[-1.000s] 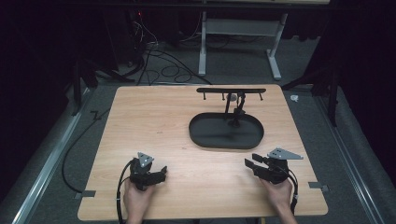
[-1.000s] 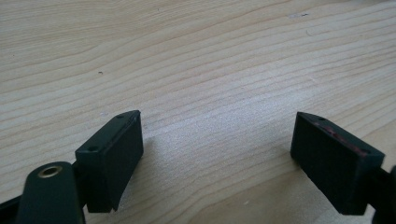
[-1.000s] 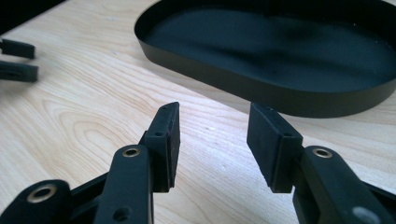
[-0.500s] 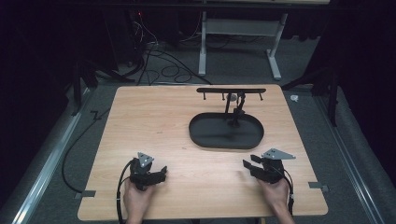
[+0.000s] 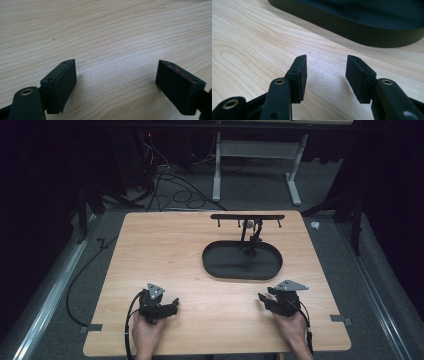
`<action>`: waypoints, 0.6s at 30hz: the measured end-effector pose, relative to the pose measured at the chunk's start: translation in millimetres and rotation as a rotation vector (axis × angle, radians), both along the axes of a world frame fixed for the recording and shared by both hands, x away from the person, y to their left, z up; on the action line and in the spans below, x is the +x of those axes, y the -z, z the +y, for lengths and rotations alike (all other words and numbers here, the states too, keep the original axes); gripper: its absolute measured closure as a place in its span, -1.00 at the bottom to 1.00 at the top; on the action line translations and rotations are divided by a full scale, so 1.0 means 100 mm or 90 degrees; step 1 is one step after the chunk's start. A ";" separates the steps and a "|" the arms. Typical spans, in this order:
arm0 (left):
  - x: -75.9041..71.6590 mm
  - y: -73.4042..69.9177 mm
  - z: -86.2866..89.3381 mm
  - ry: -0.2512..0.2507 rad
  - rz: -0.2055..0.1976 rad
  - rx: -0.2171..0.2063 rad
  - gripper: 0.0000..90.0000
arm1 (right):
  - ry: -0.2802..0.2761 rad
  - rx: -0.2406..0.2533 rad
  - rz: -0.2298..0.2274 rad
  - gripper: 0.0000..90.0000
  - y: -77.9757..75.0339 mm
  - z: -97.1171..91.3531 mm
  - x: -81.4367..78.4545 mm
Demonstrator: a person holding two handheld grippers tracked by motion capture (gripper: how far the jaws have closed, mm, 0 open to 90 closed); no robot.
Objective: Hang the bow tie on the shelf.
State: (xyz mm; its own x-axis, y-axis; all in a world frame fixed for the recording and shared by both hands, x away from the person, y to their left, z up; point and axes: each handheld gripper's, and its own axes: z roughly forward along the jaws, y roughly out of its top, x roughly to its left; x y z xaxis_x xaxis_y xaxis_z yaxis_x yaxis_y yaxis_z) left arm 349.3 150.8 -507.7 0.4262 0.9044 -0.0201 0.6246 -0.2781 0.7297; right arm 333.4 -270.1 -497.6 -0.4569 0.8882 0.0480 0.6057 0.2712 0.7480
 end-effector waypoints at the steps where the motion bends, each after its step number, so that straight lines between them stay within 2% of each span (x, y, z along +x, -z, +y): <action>1: 0.00 0.00 0.00 0.000 0.000 0.000 -0.61 | -0.001 -0.008 0.000 0.16 0.01 0.01 0.00; 7: 0.00 0.00 0.00 0.000 0.000 0.000 -0.61 | -0.011 -0.043 -0.005 0.04 0.04 0.07 0.00; 12: 0.00 0.00 0.00 0.000 0.000 0.000 -0.61 | -0.024 -0.042 -0.003 -0.05 0.05 0.09 0.00; 18: 0.00 0.00 0.00 0.000 0.000 -0.001 -0.61 | -0.026 -0.043 -0.002 -0.06 0.05 0.09 0.00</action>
State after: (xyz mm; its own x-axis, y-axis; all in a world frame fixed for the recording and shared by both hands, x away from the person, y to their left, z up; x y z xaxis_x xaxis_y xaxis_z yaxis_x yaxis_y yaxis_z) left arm 349.0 151.0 -507.7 0.4266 0.9042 -0.0209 0.6246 -0.2777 0.7299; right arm 333.8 -260.7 -502.2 -0.4934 0.8697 -0.0135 0.5902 0.3461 0.7293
